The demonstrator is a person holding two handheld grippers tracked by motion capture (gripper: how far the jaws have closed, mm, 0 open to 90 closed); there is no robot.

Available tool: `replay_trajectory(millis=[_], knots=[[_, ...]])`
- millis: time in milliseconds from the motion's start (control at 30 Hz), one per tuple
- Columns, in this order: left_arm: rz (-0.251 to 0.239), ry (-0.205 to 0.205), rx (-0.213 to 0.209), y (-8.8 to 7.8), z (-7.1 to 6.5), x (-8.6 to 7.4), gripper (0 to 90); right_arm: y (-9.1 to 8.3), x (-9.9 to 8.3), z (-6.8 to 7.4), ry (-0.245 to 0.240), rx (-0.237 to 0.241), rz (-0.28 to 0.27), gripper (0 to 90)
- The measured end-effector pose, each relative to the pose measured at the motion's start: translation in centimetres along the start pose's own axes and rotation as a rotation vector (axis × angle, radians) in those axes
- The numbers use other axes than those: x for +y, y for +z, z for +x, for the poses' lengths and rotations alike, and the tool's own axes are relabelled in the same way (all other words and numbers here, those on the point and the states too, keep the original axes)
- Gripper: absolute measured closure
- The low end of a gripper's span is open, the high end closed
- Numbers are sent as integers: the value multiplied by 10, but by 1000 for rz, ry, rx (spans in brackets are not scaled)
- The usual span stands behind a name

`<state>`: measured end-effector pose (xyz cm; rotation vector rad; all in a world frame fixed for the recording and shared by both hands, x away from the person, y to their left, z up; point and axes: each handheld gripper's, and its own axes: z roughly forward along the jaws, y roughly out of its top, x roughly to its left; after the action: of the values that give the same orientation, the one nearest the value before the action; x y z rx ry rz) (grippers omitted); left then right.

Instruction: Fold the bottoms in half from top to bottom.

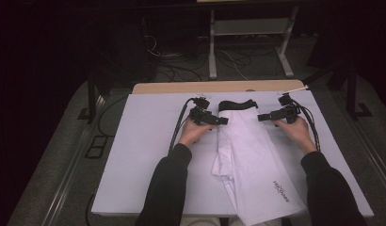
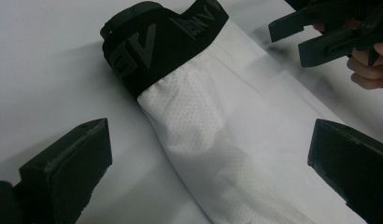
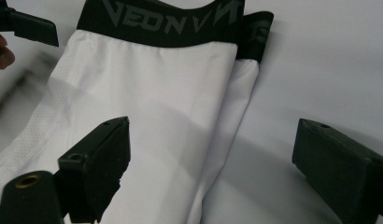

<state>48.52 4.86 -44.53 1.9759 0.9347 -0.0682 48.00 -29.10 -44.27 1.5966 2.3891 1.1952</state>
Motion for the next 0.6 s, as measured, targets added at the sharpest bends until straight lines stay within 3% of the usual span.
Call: replay_trajectory(millis=[267, 600], knots=[[-2, -18, 1, 9, 4, 0, 0, 6, 4, -1, 13, 14, -5, 190], [-30, -61, -11, 13, 12, -3, 127, 19, 7, -8, 28, 15, -42, 356]])
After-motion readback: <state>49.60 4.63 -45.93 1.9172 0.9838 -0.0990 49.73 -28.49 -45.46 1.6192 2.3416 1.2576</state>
